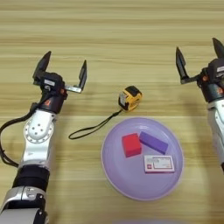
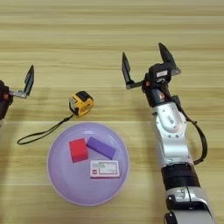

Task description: Move the objects on the table

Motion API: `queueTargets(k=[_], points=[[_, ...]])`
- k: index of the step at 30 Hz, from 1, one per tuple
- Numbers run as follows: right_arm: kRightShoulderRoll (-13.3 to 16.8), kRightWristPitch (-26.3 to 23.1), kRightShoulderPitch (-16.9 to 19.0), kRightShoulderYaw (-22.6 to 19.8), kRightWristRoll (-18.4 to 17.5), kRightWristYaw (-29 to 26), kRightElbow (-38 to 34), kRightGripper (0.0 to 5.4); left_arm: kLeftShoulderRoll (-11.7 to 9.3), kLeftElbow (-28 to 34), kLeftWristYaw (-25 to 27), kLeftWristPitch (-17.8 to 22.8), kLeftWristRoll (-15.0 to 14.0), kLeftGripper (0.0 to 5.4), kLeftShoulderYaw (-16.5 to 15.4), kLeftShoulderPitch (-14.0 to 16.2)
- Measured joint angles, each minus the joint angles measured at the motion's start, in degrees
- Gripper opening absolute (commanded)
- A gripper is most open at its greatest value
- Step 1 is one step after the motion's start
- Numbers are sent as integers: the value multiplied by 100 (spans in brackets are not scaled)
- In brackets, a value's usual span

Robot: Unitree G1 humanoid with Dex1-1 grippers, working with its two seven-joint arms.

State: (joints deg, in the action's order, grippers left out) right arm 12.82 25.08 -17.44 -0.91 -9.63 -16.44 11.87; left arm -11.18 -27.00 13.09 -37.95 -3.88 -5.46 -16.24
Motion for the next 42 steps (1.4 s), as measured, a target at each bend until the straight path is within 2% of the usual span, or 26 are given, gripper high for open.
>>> queueTargets(k=[4,7,12,14,18,22,28,33,35,39,42], points=[[211,-609,357,342,-379,-881,-713,540,3,-19,-20,0,4,537,4,-2],[404,-920,498,460,-541,-1378,-994,540,5,-24,-29,0,4,537,3,-1],[764,-1339,732,721,-592,-2160,-1313,540,22,-27,-35,0,3,537,4,-2],[814,-1343,814,773,-555,-2290,-1395,540,26,-27,-36,0,3,537,4,-2],[886,-1332,827,815,-230,-2290,-1303,540,28,-28,-38,0,3,537,4,-2],[1065,-1347,983,1101,29,-2598,-1290,540,31,-28,-40,0,3,537,4,-1],[1324,-1613,1213,1288,-124,-3265,-1394,540,36,-28,-43,0,3,537,6,-2],[1342,-1964,1192,1279,-600,-3712,-1531,540,37,-39,-44,-2,3,537,6,-2],[1398,-2116,1074,1288,-764,-4007,-1564,540,37,-67,-44,-3,3,537,6,-3],[1517,-2273,680,1352,-839,-4535,-1460,540,37,-102,-44,-9,3,537,5,-13],[1586,-2301,410,1544,-745,-4916,-1184,540,36,-141,-44,-16,3,537,5,-19]])
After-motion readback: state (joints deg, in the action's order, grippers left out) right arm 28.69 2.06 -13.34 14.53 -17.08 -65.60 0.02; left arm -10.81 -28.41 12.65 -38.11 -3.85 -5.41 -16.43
